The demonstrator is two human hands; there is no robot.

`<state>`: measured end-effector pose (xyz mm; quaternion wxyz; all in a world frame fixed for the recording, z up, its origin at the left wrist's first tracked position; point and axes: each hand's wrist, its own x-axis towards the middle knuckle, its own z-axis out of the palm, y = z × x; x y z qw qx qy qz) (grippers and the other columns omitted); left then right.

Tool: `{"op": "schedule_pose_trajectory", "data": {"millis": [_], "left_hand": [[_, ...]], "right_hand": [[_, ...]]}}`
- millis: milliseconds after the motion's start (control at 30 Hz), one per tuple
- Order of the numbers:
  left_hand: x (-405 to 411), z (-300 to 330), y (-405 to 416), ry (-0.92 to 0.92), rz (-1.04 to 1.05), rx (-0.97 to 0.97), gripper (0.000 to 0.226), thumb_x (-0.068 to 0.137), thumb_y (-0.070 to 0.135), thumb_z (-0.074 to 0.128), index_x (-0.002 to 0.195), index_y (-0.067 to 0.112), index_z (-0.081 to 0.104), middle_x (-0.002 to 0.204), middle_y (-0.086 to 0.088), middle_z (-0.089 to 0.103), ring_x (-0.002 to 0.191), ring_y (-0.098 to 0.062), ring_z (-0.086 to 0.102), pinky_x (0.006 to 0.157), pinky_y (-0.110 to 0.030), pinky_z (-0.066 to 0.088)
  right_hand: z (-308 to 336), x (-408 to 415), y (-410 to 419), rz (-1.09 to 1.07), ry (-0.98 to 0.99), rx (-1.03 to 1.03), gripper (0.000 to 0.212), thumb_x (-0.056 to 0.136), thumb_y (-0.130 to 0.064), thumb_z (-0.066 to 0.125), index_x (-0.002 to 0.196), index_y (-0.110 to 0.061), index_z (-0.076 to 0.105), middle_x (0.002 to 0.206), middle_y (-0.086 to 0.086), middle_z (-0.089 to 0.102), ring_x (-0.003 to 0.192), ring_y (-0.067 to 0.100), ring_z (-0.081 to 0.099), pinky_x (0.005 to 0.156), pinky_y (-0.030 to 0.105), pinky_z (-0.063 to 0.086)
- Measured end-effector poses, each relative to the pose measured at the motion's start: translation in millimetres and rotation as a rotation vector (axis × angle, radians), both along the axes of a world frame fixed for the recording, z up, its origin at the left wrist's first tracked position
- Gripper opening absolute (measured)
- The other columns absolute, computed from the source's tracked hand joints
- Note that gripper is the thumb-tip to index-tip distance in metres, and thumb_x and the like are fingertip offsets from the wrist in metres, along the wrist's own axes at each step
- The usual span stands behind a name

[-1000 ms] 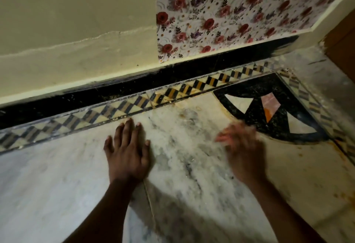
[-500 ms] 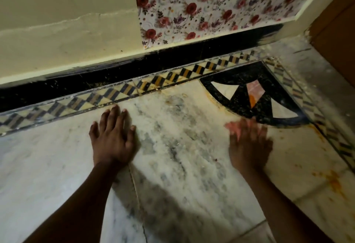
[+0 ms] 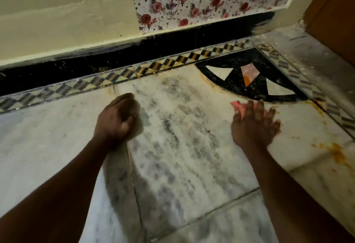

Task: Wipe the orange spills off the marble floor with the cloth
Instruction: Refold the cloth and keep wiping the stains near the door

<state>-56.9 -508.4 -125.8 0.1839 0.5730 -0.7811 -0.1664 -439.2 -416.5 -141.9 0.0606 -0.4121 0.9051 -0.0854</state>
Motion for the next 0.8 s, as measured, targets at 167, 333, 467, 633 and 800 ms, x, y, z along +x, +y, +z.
{"op": "schedule_pose_trajectory", "data": {"millis": [167,333,467,633,800], "left_hand": [[-69.2,-6.2,95.8,0.22,-0.096,0.118,0.074,0.094,0.053,0.048,0.16,0.021,0.043,0.17,0.002,0.035,0.156,-0.017,0.032,0.127,-0.041,0.028],[-161.3,-12.5,207.6,0.063,-0.003,0.024,0.068,0.1,0.055,0.041,0.16,0.024,0.043,0.174,0.002,0.026,0.163,-0.02,0.018,0.13,-0.046,0.023],[-169.1,-21.5,213.4,-0.119,-0.096,-0.018,0.076,0.097,0.061,0.04,0.165,0.028,0.032,0.177,0.004,0.016,0.164,-0.023,0.014,0.13,-0.047,0.019],[-168.6,-12.9,210.3,-0.107,-0.105,-0.008,0.077,0.095,0.062,0.039,0.161,0.022,0.042,0.174,0.002,0.025,0.161,-0.027,0.024,0.127,-0.049,0.025],[-168.9,-15.5,209.4,-0.08,-0.14,-0.02,0.075,0.095,0.059,0.041,0.158,0.019,0.047,0.173,0.0,0.031,0.161,-0.029,0.023,0.127,-0.049,0.021]], "right_hand": [[-4.6,22.0,83.3,0.461,0.141,-0.024,0.07,0.104,-0.057,0.021,0.167,-0.028,0.03,0.177,0.003,0.02,0.162,0.039,0.02,0.125,0.061,0.024],[-1.9,-23.1,122.4,0.289,0.12,-0.016,0.071,0.1,-0.061,0.025,0.165,-0.034,0.034,0.177,0.0,0.023,0.161,0.039,0.021,0.124,0.06,0.025],[-4.1,-17.5,62.7,0.141,0.056,-0.035,0.077,0.097,-0.062,0.021,0.167,-0.03,0.028,0.179,0.002,0.015,0.164,0.04,0.008,0.128,0.061,0.016],[0.6,-11.9,190.4,0.514,0.15,-0.06,0.066,0.104,-0.056,0.04,0.166,-0.037,0.03,0.178,-0.005,0.019,0.163,0.033,0.02,0.125,0.056,0.024],[-1.5,-74.4,169.2,0.046,0.061,-0.001,0.077,0.098,-0.065,0.013,0.168,-0.035,0.023,0.179,-0.002,0.01,0.164,0.039,0.007,0.129,0.059,0.014]]}}
